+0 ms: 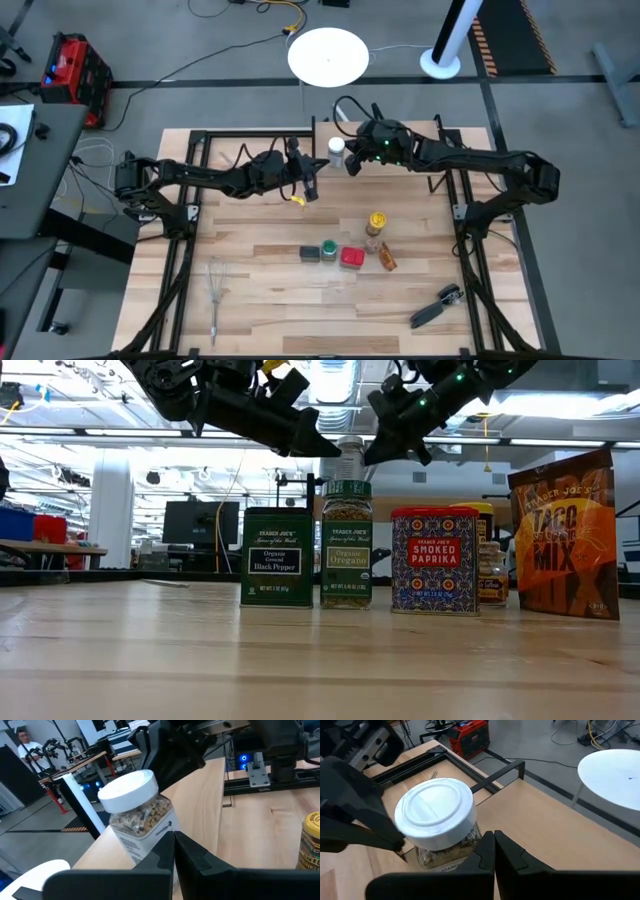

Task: Shelf spices
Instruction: Put the white seasoning bottle on the shelf

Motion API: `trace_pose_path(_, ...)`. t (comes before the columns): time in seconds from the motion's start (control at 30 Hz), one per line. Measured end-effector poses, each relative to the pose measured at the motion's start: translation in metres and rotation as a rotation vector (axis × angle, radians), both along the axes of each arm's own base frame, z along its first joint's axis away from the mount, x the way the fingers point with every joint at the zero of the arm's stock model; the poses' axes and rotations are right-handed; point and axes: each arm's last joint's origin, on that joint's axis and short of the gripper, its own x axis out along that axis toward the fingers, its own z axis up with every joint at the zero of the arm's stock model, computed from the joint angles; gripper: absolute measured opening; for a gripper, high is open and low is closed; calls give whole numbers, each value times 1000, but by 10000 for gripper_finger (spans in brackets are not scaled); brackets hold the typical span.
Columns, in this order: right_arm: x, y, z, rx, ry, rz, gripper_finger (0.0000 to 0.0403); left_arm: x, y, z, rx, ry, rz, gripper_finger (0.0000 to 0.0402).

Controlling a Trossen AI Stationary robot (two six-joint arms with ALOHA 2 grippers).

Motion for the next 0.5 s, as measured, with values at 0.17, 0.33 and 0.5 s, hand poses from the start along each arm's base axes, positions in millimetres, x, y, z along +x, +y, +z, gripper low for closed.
trace_pose_path(0.17,1,4,0,10,-2,8,2,-1,3,0,19,9,6,0)
trace_pose_path(0.33,3,9,0,10,0,21,2,-2,8,0,21,11,59,0)
trace_pose_path(0.5,5,13,-1,23,-7,25,2,-4,12,0,24,13,91,0)
